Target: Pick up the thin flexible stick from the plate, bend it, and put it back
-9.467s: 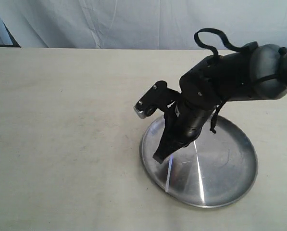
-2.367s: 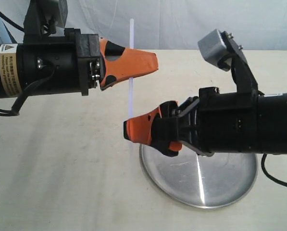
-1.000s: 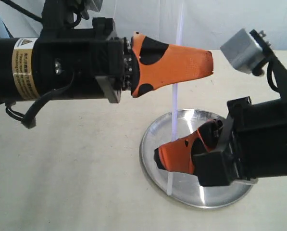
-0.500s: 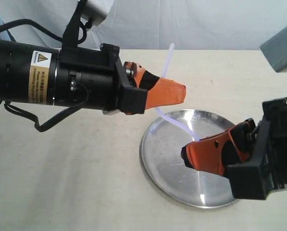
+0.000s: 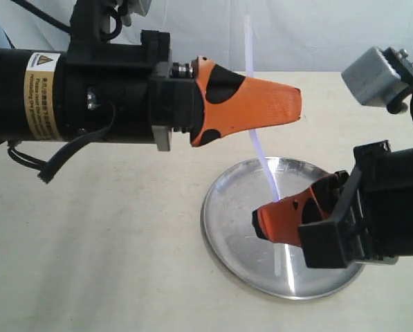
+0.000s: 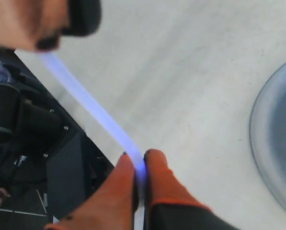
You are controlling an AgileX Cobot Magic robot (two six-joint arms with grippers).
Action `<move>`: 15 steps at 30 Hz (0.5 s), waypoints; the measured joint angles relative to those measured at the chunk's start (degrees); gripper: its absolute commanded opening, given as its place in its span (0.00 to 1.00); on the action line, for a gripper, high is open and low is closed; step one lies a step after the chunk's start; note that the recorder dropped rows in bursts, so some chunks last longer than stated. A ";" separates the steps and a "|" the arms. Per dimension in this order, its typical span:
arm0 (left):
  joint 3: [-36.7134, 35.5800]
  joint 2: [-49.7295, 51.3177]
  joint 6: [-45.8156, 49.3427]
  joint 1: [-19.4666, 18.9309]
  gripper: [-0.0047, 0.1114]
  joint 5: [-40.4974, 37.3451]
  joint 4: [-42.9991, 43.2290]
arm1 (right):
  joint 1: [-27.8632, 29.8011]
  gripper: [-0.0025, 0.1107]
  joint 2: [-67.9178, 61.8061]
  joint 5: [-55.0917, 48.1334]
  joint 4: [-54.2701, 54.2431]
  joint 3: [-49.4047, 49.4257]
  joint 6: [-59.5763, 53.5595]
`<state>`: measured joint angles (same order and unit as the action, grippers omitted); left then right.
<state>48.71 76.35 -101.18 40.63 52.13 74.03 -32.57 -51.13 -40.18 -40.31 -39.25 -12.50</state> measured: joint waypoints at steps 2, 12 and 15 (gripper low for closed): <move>0.00 0.00 1.54 0.00 0.09 -0.86 -0.10 | 0.00 0.01 -0.12 -0.39 -0.38 0.00 -0.64; 0.00 0.08 2.54 0.22 0.43 -6.63 -1.35 | 0.23 0.01 -0.34 -5.39 -1.78 -0.12 -2.98; 0.00 0.08 2.53 0.22 0.38 -8.39 -3.02 | 0.23 0.01 -0.34 -5.88 -2.66 -0.12 -4.23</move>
<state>48.71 76.44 -98.64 40.85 43.75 71.01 -32.34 -51.47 -46.06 -42.97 -39.37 -16.73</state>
